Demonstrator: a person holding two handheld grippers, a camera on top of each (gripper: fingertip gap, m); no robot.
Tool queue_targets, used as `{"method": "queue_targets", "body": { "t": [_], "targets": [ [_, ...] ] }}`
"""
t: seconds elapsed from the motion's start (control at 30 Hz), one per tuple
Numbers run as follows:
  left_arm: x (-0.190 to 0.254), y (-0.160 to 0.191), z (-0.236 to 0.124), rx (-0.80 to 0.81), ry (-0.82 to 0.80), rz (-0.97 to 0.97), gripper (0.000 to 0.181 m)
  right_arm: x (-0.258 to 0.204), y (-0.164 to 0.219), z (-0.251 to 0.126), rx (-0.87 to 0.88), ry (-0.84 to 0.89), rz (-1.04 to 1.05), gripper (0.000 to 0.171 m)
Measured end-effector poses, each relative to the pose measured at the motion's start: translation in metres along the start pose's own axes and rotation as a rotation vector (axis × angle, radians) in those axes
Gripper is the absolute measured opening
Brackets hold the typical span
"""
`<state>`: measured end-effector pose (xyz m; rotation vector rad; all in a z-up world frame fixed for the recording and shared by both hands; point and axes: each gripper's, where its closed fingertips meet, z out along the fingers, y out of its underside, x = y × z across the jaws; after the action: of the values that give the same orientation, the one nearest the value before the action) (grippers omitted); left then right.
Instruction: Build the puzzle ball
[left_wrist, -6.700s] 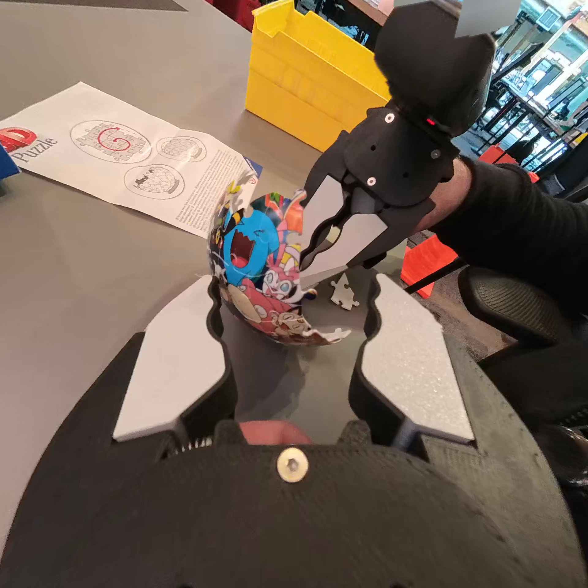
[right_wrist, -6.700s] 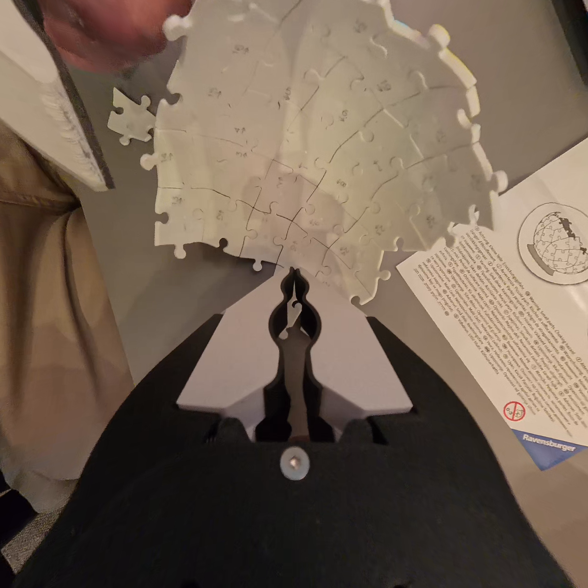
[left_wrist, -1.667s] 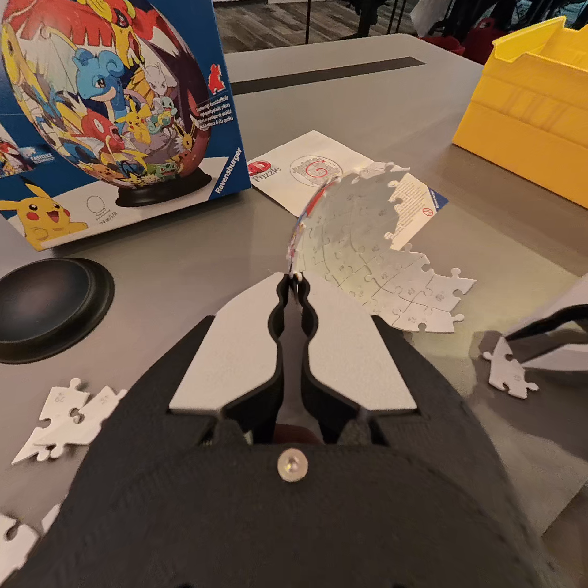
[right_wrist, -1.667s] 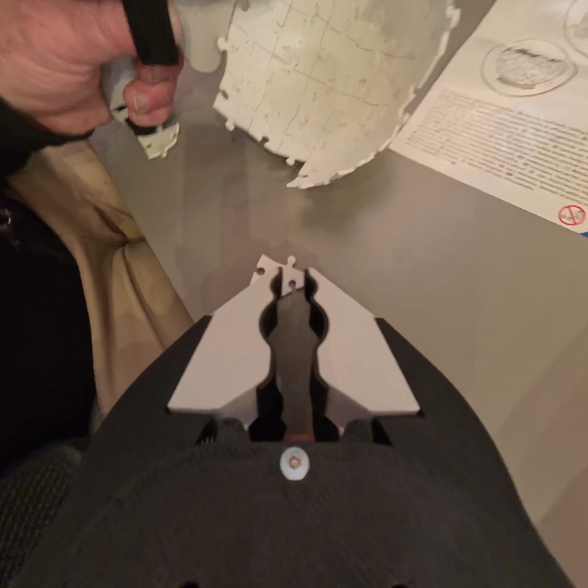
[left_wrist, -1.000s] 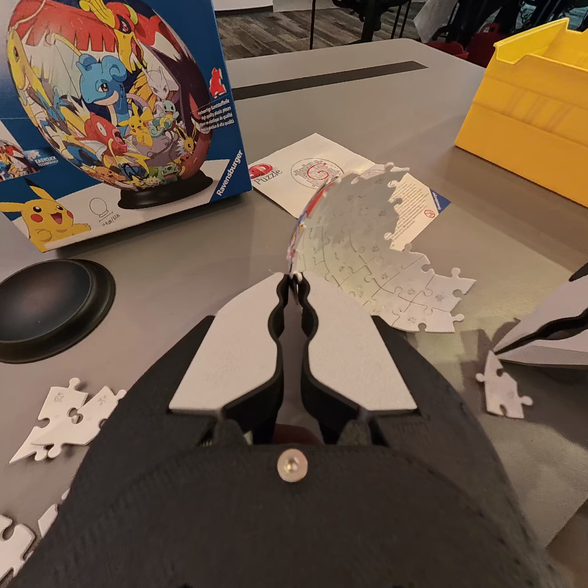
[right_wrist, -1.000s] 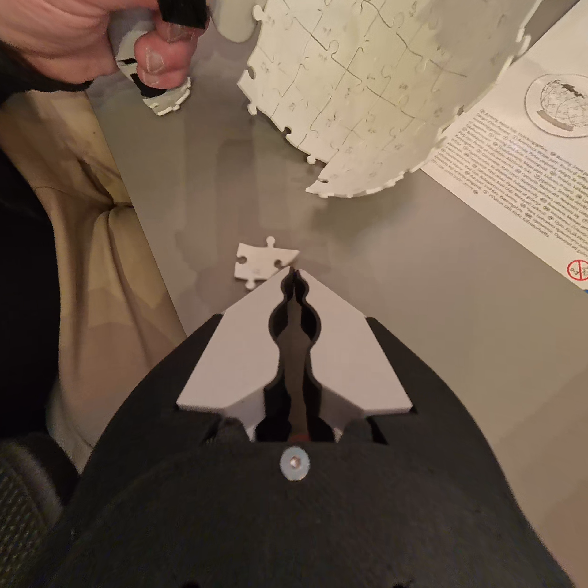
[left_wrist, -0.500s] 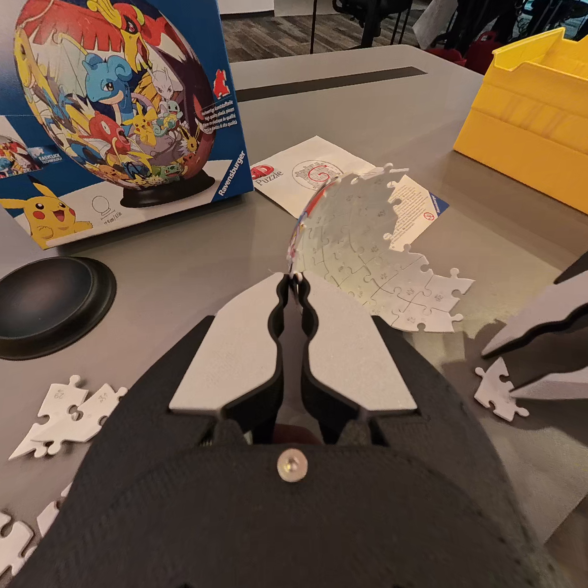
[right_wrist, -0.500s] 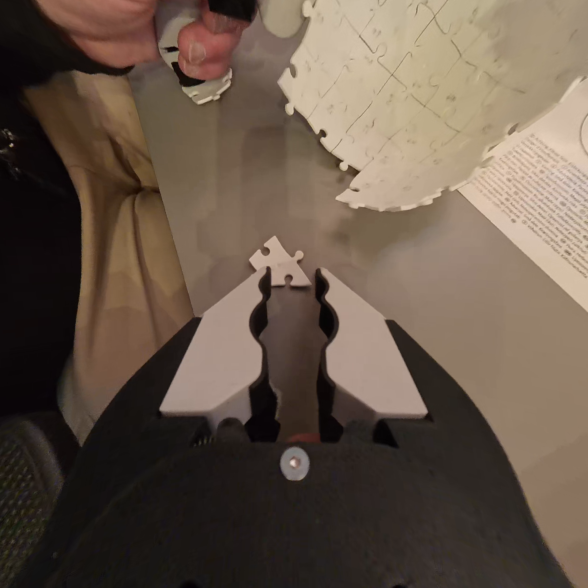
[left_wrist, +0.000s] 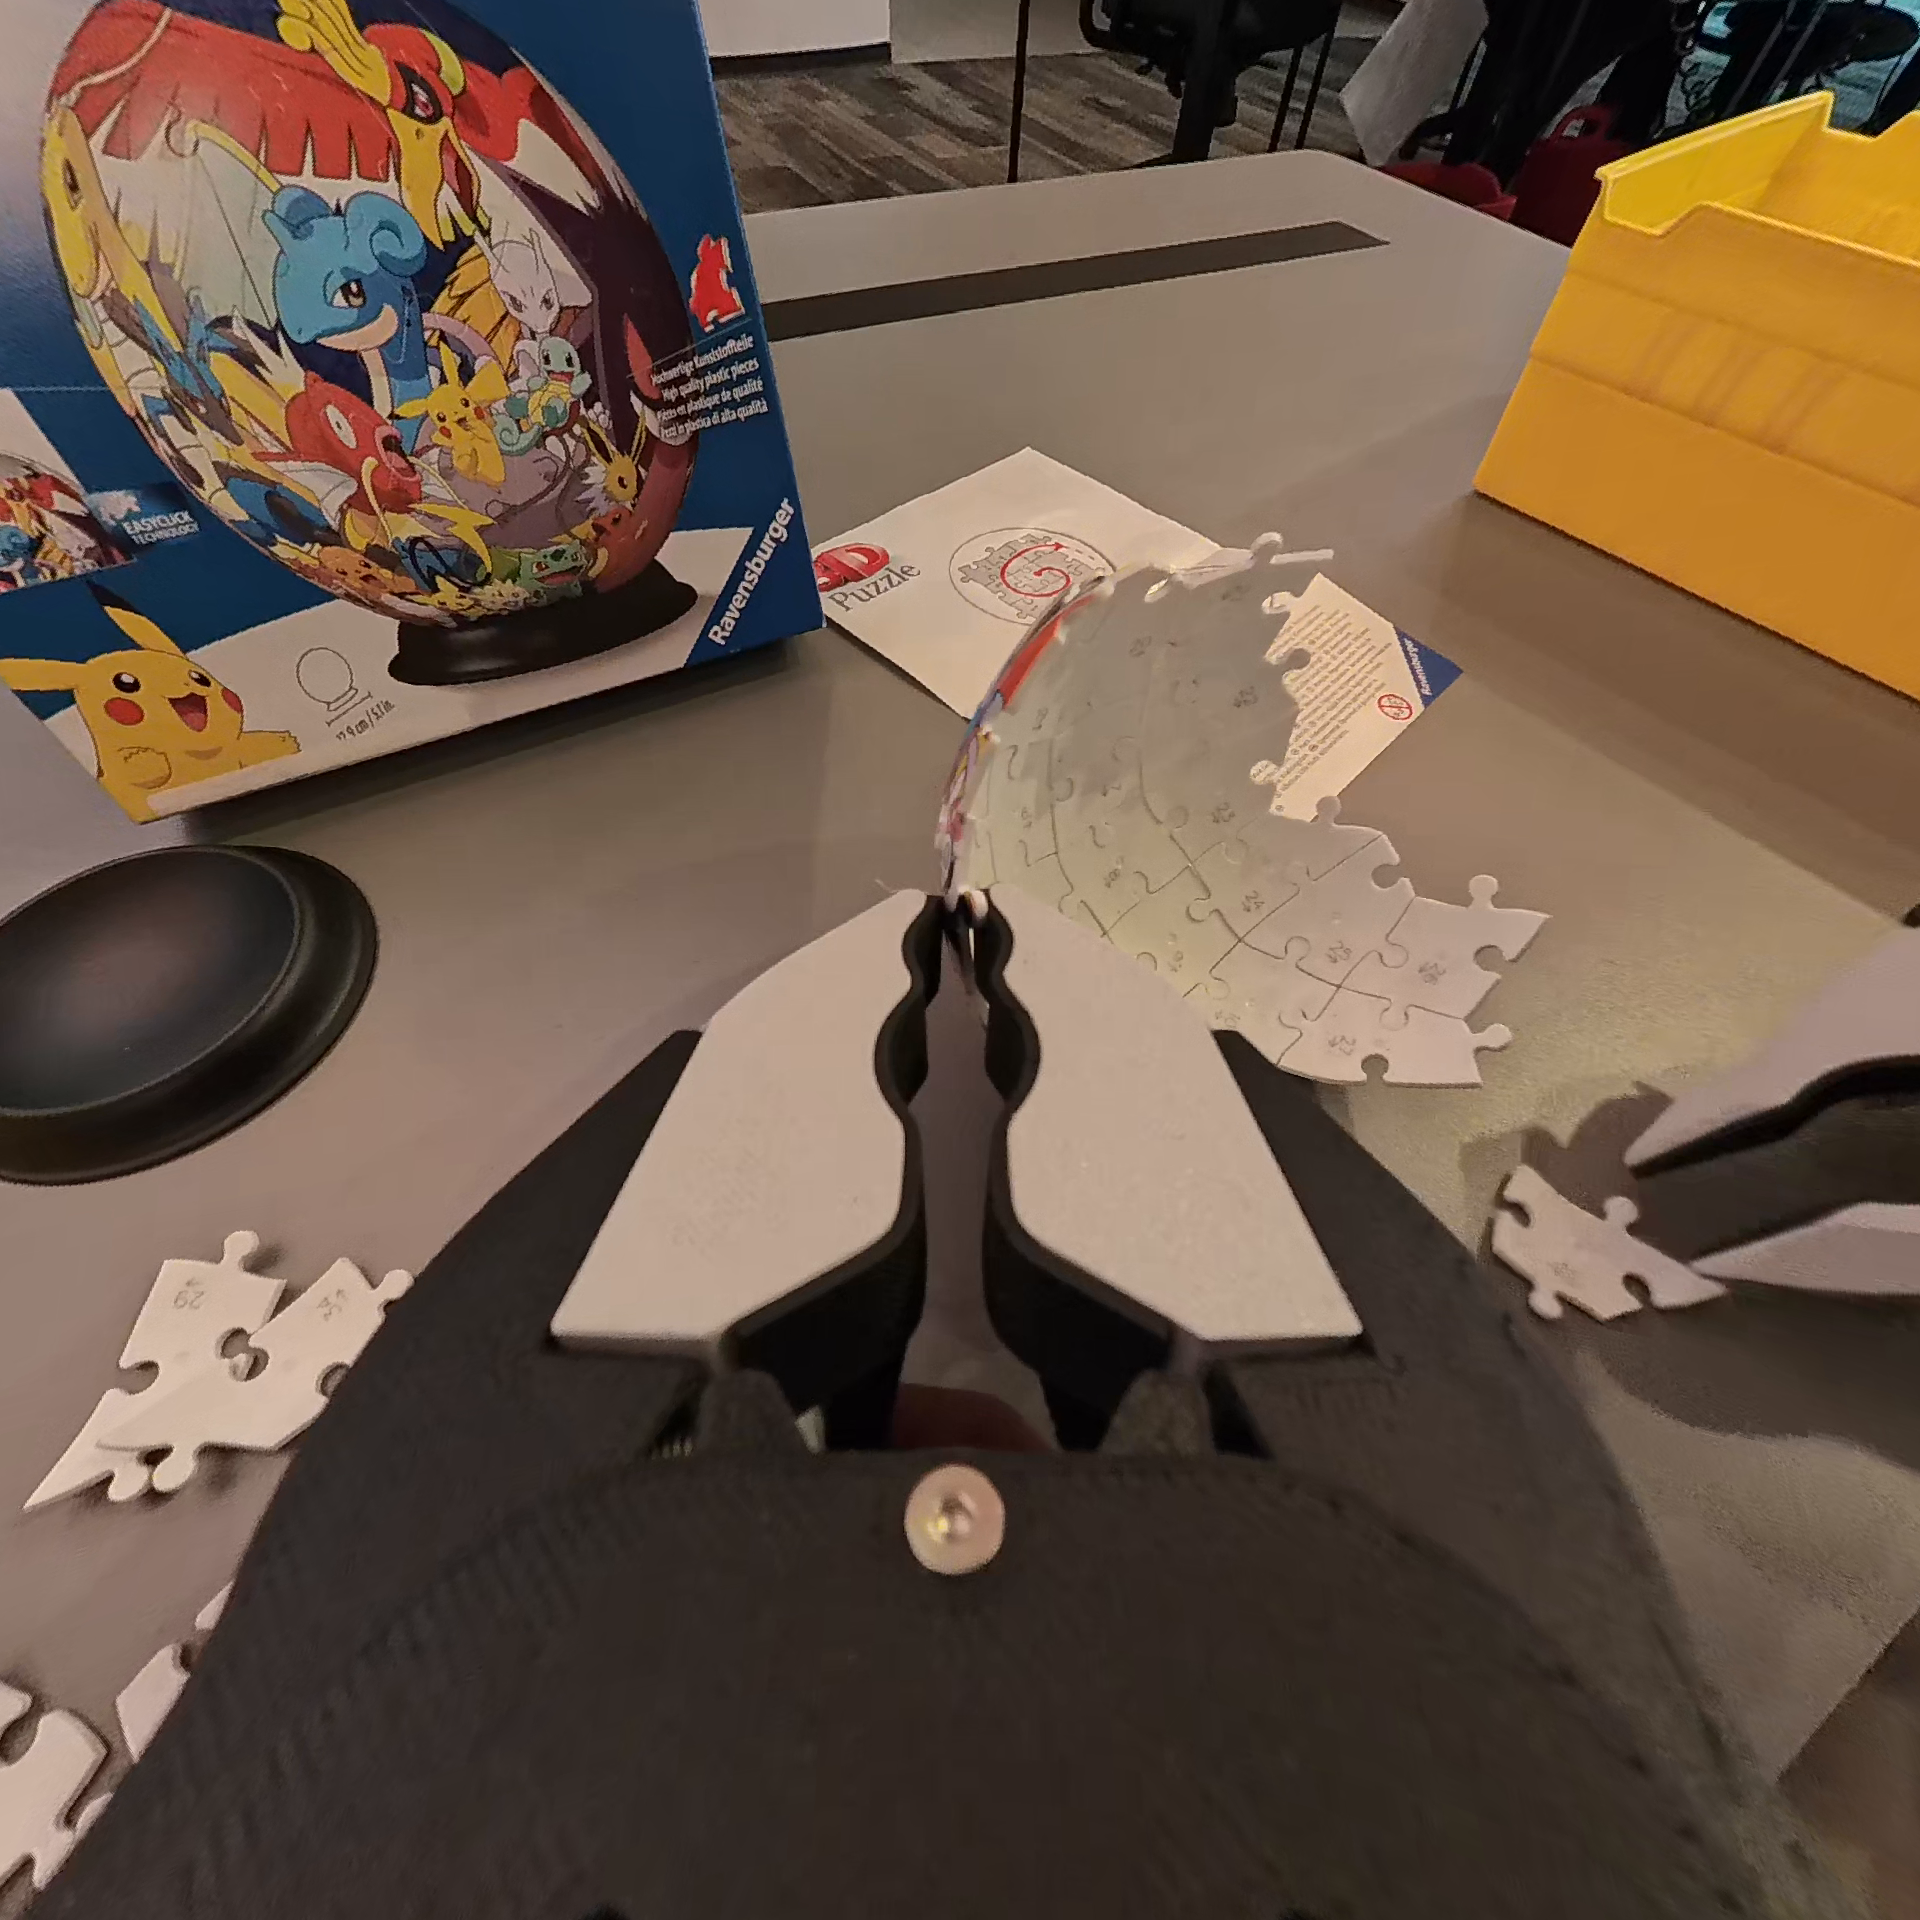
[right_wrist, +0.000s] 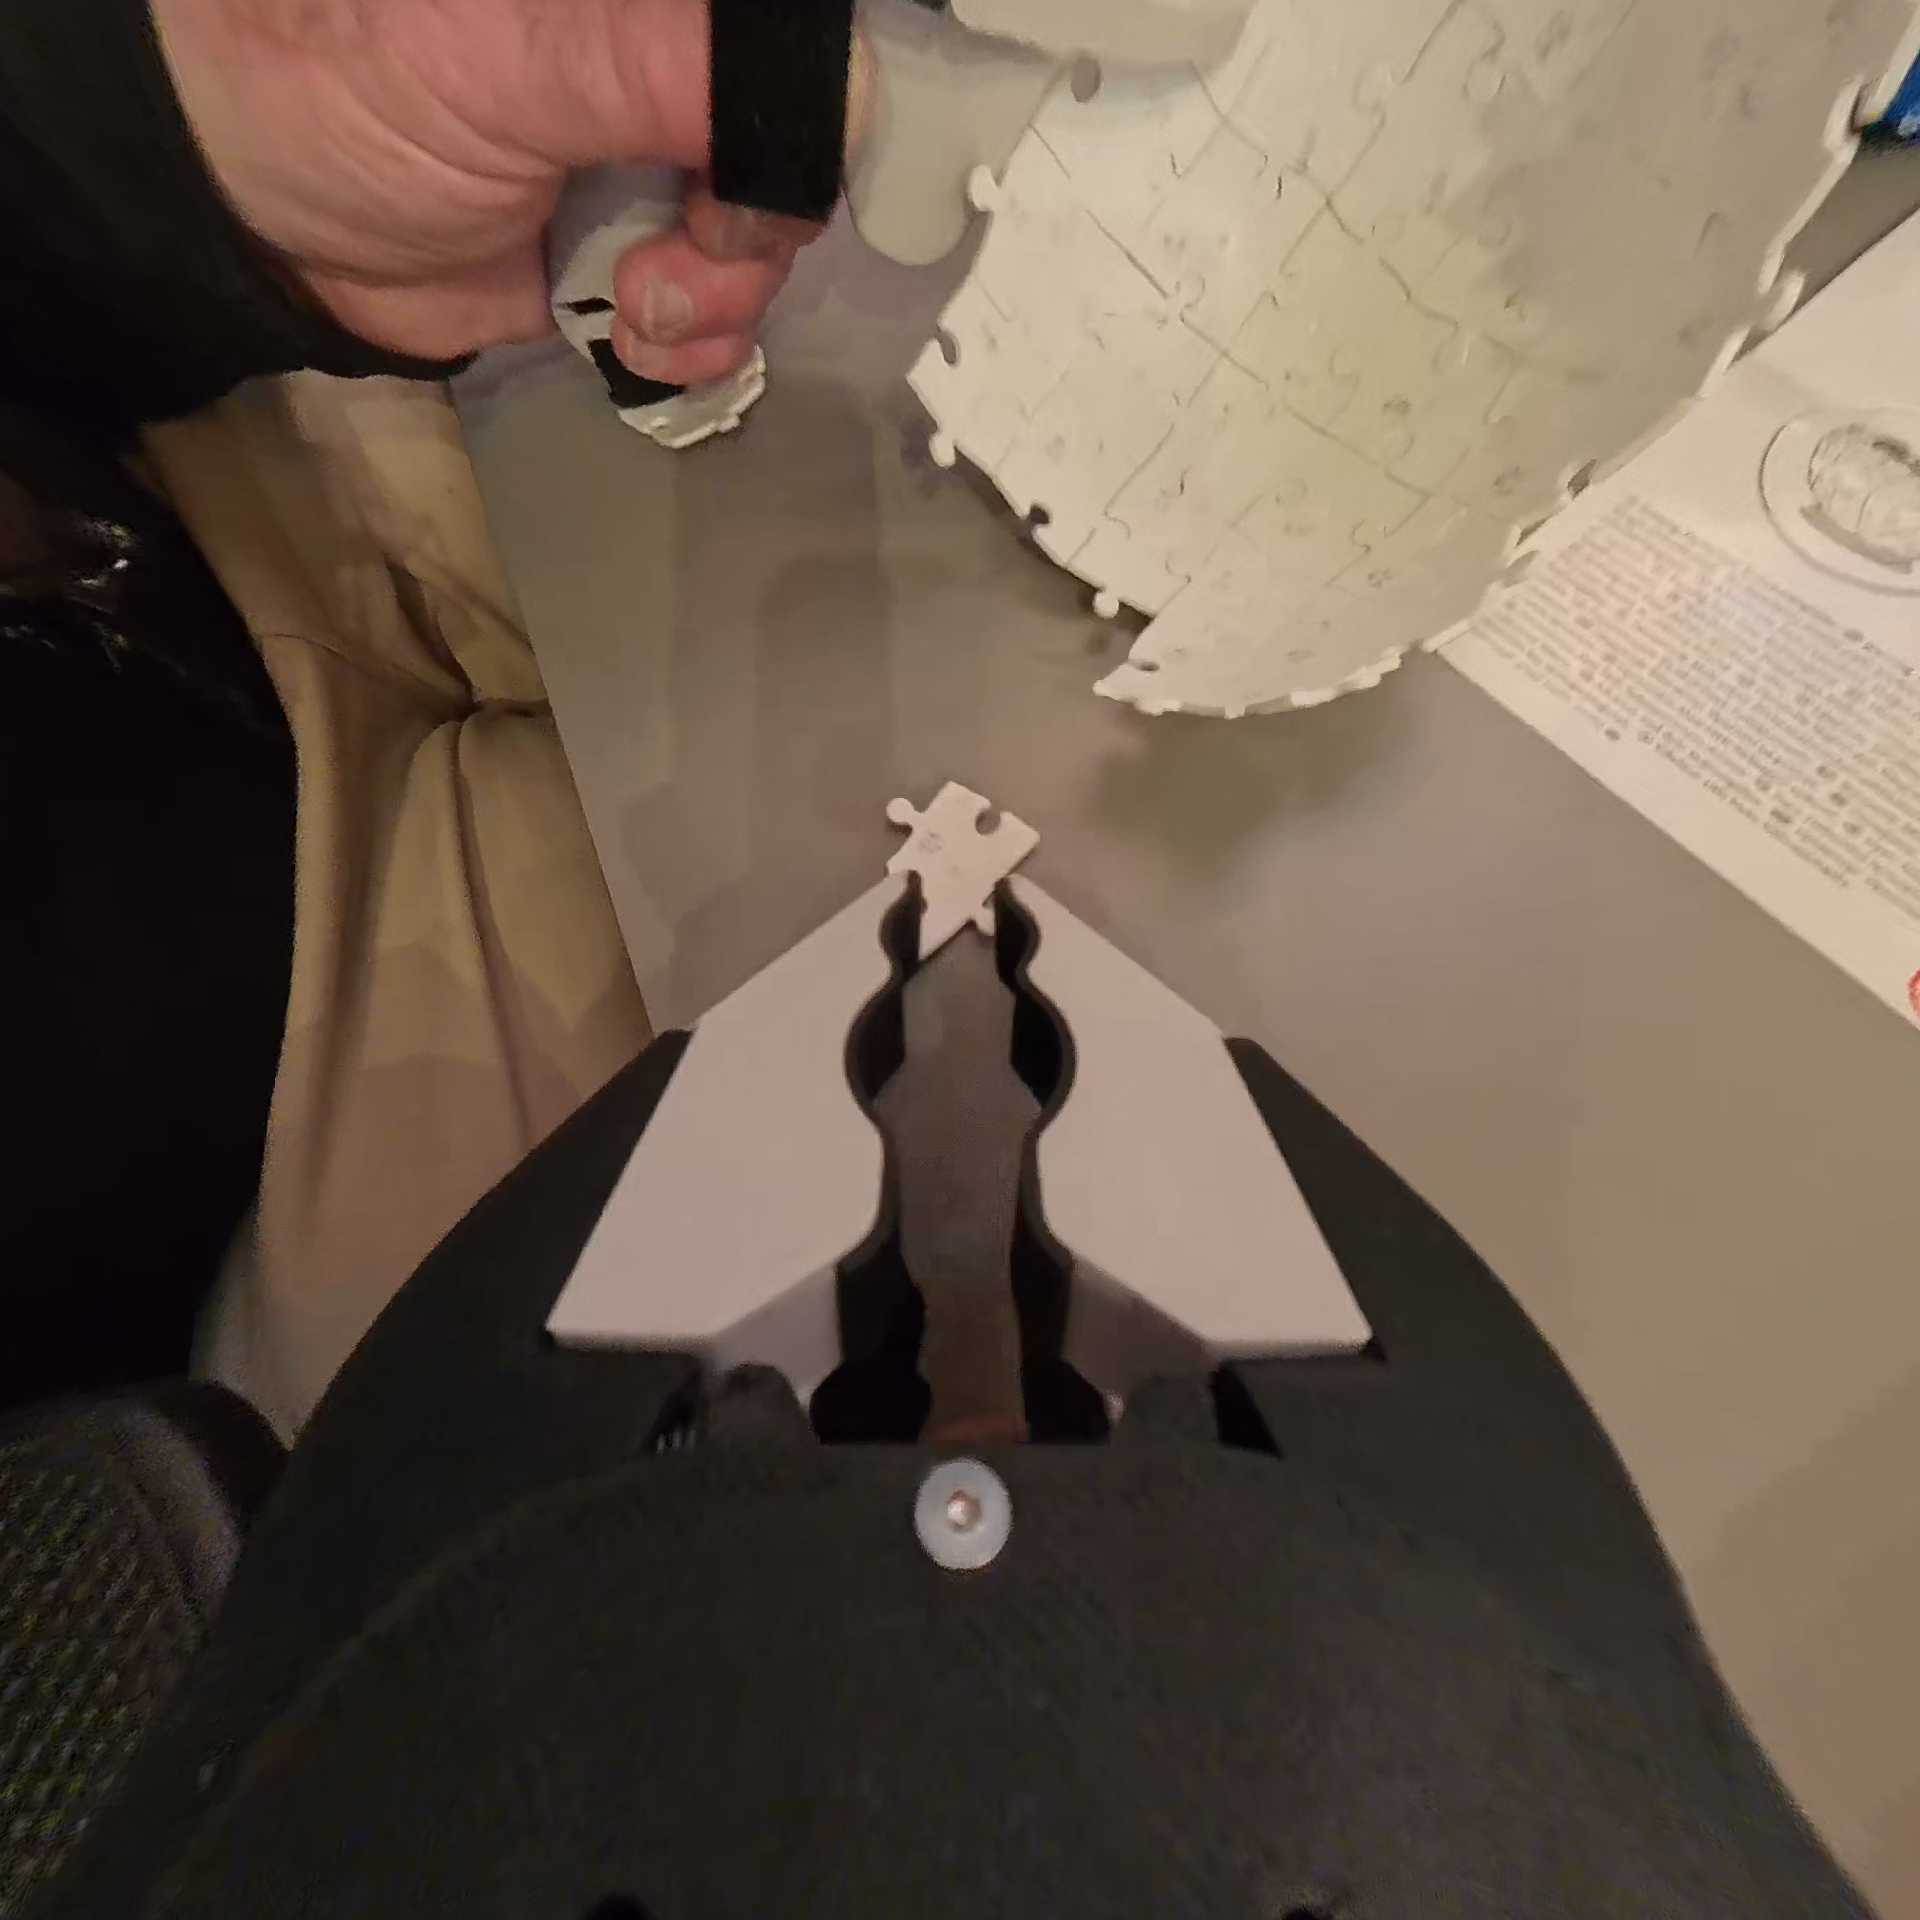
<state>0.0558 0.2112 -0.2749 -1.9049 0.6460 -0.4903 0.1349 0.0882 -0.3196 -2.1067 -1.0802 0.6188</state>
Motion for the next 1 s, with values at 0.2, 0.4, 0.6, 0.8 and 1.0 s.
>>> {"method": "queue_targets", "body": {
  "t": [0.2, 0.4, 0.6, 0.8, 1.0],
  "targets": [
    [-0.001, 0.0, 0.0, 0.001, -0.002, -0.003, 0.005, -0.009, 0.011, 0.008, -0.106, 0.023, -0.135, 0.028],
    [0.0, 0.0, 0.0, 0.002, -0.001, -0.003, 0.005, -0.008, 0.01, 0.011, -0.083, 0.059, -0.105, 0.021],
    [-0.001, -0.001, 0.0, 0.005, -0.001, -0.001, 0.005, -0.011, 0.001, 0.005, -0.063, 0.057, -0.135, 0.021],
    [0.003, -0.002, 0.0, 0.017, 0.022, 0.025, 0.005, -0.016, -0.032, -0.001, -0.064, 0.045, -0.282, 0.021],
    [0.012, -0.006, -0.001, 0.038, 0.049, 0.133, 0.005, -0.001, -0.035, 0.009, -0.204, 0.003, -0.457, 0.021]
  ]
}}
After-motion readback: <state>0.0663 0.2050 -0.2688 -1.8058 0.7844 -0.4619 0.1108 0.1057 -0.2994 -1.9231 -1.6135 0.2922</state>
